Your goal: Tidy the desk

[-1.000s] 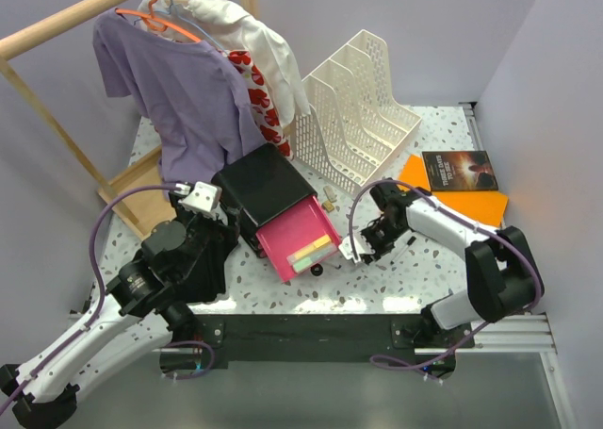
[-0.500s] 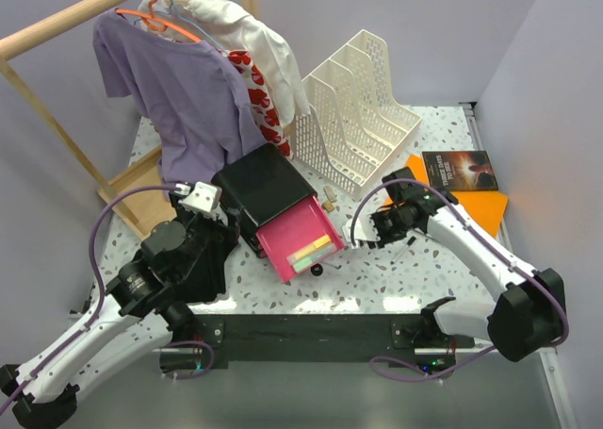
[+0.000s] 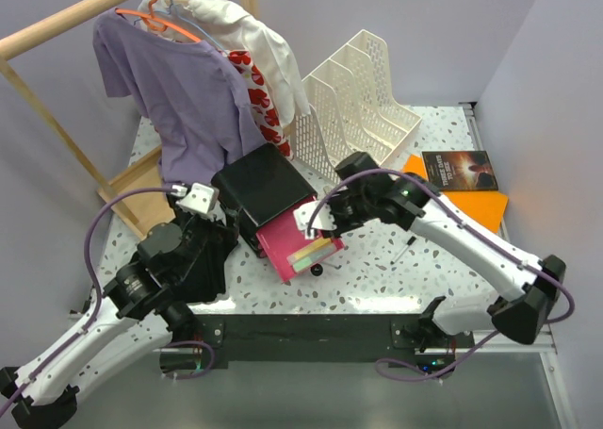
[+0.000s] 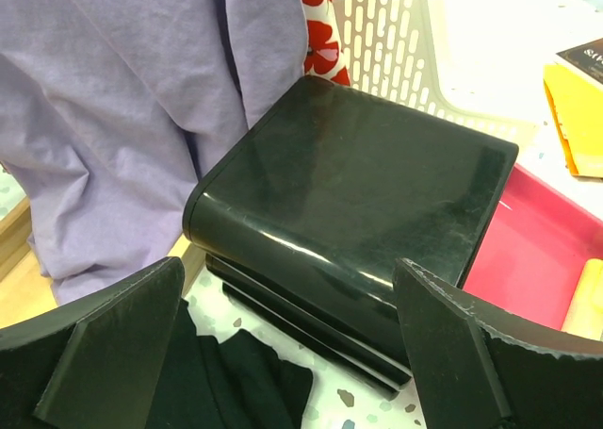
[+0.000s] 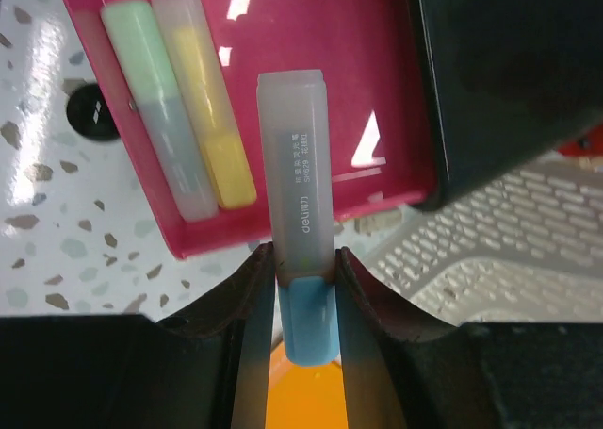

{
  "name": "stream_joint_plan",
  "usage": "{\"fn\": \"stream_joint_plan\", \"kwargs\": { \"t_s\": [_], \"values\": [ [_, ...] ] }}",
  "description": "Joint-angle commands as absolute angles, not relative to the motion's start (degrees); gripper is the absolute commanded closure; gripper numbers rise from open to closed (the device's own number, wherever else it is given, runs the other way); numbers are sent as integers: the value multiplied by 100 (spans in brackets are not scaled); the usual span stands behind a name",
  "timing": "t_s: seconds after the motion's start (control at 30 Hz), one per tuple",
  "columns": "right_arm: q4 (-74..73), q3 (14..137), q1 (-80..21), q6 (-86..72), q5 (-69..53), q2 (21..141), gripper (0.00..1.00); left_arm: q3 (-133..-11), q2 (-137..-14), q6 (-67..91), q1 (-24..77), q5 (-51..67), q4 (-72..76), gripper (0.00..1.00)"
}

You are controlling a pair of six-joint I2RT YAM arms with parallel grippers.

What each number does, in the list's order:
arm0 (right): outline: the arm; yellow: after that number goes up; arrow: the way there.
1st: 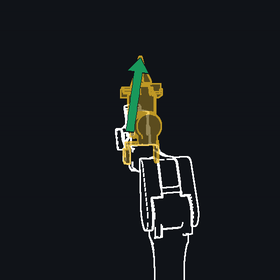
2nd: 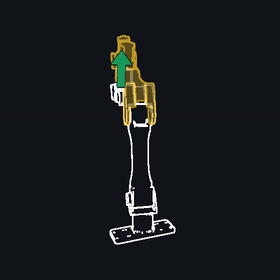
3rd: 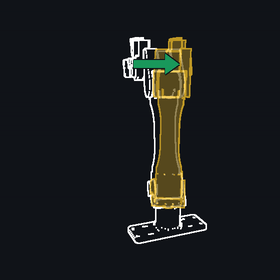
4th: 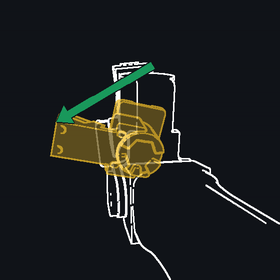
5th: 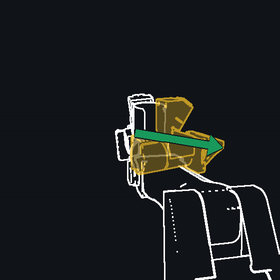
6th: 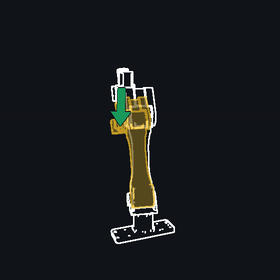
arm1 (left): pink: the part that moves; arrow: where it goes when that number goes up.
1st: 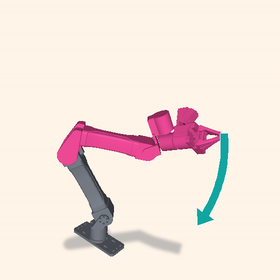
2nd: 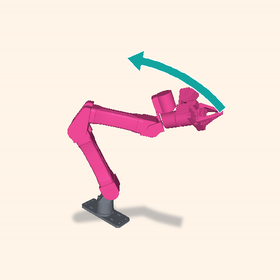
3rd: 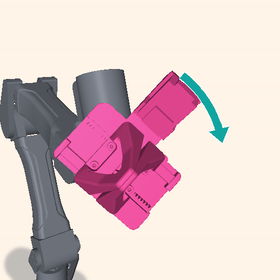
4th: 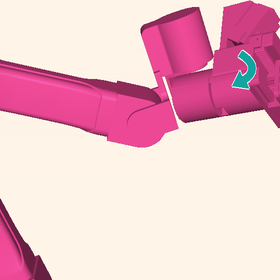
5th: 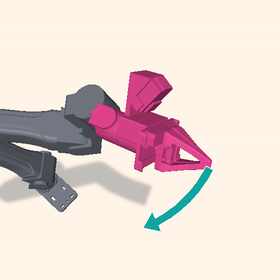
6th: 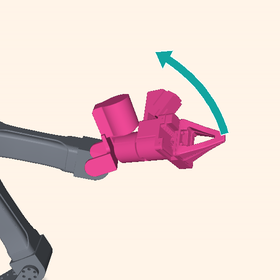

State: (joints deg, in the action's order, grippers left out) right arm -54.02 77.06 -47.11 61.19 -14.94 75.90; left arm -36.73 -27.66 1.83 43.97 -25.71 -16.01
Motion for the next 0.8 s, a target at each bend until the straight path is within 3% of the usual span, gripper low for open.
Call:
{"fn": "stream_joint_plan", "kwargs": {
  "t_s": [0.0, 0.23, 0.43, 0.63, 0.7, 0.77],
  "values": [
    [-5318, 8191, -5307, 5581, -1267, 8208, 87, -3718, -2689, 158, 4359, -2593, -1468, 2],
    [-4606, 8402, -5537, 4958, -580, 9017, 74, -3726, -2768, 167, 4359, -2602, -1485, 2],
    [-4508, 8568, -5546, 4782, -826, 9018, 41, -3727, -2830, 184, 4359, -2593, -1494, 2],
    [-5166, 8675, -5537, 4868, -1763, 8579, 40, -3727, -2839, 543, 4359, -2663, -1416, 0],
    [-5465, 8596, -5528, 5349, -2256, 8255, 47, -3727, -2874, 772, 4359, -2576, -1354, 0],
    [-5922, 8324, -5528, 5790, -3038, 7982, 67, -3727, -2988, 1273, 4359, -2462, -1345, 0]
  ]
}}
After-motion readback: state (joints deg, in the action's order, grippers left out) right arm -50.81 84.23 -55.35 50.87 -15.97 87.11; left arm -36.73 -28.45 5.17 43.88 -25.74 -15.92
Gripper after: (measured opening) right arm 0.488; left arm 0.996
